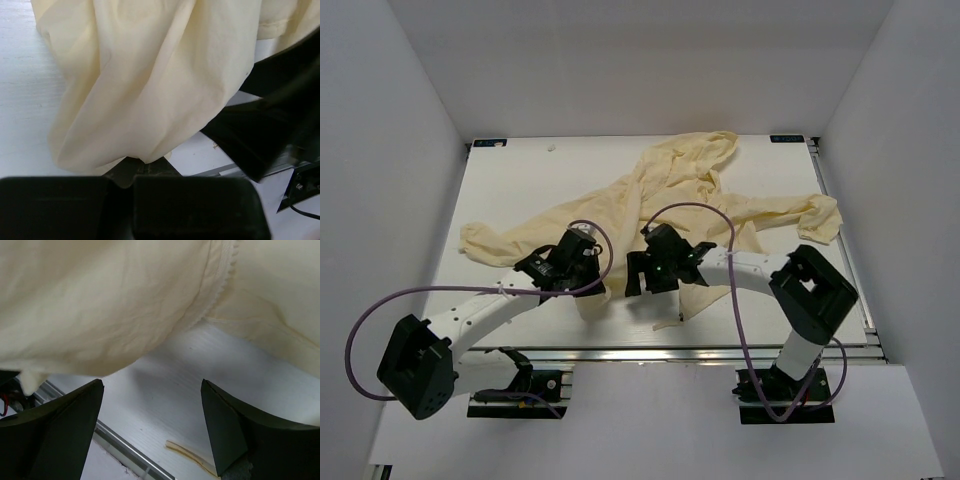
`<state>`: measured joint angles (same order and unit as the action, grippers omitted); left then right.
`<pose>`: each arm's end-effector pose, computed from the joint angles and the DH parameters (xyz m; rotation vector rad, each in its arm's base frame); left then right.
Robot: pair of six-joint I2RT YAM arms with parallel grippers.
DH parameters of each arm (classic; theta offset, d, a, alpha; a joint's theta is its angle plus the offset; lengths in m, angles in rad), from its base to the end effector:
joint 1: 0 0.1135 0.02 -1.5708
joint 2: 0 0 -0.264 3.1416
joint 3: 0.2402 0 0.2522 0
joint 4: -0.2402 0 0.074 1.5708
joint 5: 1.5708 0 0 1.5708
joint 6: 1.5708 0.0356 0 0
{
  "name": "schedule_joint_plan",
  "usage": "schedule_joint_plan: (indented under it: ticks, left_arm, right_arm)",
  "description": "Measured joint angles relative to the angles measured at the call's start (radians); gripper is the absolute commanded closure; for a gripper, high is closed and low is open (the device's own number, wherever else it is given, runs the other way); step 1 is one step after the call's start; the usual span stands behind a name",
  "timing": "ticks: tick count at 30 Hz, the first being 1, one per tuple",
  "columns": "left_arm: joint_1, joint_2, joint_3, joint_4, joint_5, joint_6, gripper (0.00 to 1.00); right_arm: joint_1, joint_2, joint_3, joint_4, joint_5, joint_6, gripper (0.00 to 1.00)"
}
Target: Zip up the jacket
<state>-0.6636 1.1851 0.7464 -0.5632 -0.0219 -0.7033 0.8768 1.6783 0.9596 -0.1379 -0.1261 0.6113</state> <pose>0.1793 -0.1392 0.2160 -0.0610 2.6478 -0.4665 0.2165 0.2671 0.1772 -0.4034 2.5598 0.7749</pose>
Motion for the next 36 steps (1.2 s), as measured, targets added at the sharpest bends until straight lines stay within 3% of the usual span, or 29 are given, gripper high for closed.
schedule_joint_plan:
  ticks: [7, 14, 16, 17, 18, 20, 21, 22, 27, 36]
  left_arm:
    - [0.027, -0.037, -0.011, 0.011, 0.022, 0.001, 1.0]
    - [0.047, -0.076, -0.032, 0.002, 0.032, 0.005, 1.0]
    - [0.05, -0.084, -0.032, -0.007, 0.026, 0.005, 1.0]
    - [0.051, -0.086, -0.032, -0.009, 0.023, 0.005, 1.0]
    - [0.052, -0.087, -0.032, -0.01, 0.021, 0.005, 1.0]
    - [0.053, -0.089, -0.032, -0.012, 0.018, 0.005, 1.0]
    - [0.053, -0.089, -0.032, -0.013, 0.012, 0.005, 1.0]
    - [0.053, -0.089, -0.032, -0.016, 0.008, 0.004, 1.0]
    - [0.054, -0.095, -0.031, -0.055, -0.039, 0.004, 1.0]
    - [0.053, -0.146, -0.026, -0.099, -0.094, -0.005, 1.0]
  right_arm:
    - [0.052, 0.135, 0.124, 0.025, 0.065, 0.091, 0.2]
    - [0.06, 0.15, 0.1, 0.165, 0.144, 0.124, 0.28]
    - [0.06, 0.15, 0.064, 0.241, 0.156, 0.123, 0.34]
    - [0.06, 0.15, 0.045, 0.273, 0.16, 0.122, 0.39]
    - [0.06, 0.15, 0.026, 0.307, 0.163, 0.122, 0.53]
    - [0.06, 0.148, -0.007, 0.37, 0.159, 0.117, 0.71]
    - [0.06, 0.145, -0.021, 0.397, 0.151, 0.119, 0.88]
    - [0.06, 0.135, -0.034, 0.421, 0.14, 0.119, 0.98]
    - [0.061, 0.005, -0.055, 0.396, 0.105, 0.101, 1.0]
    - [0.055, -0.185, 0.079, -0.003, 0.016, 0.008, 1.0]
